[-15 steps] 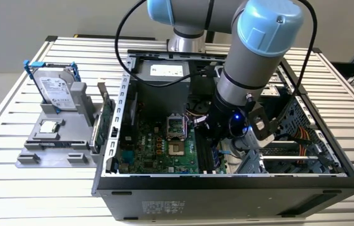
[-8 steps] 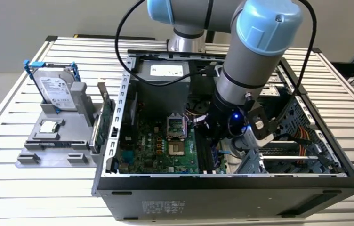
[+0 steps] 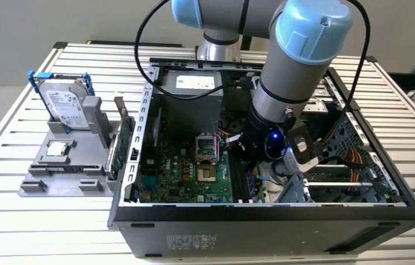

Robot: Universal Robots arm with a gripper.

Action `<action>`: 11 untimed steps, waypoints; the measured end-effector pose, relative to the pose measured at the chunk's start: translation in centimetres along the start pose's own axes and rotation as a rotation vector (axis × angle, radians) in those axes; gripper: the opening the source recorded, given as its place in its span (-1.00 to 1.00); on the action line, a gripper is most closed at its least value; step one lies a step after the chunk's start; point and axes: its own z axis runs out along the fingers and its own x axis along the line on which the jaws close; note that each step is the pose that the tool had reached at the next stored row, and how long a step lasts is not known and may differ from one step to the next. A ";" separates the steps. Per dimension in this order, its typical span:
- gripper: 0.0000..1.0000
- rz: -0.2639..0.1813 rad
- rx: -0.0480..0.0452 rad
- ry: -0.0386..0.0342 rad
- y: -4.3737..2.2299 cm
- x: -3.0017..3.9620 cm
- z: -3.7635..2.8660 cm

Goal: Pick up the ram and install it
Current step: 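Press down the ram until it locks into place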

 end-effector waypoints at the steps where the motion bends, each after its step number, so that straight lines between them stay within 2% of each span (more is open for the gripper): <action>1: -1.00 0.002 0.0000 -0.0001 0.00 0.02 0.00; 11: -1.00 0.014 0.0000 -0.0003 -0.01 0.08 0.15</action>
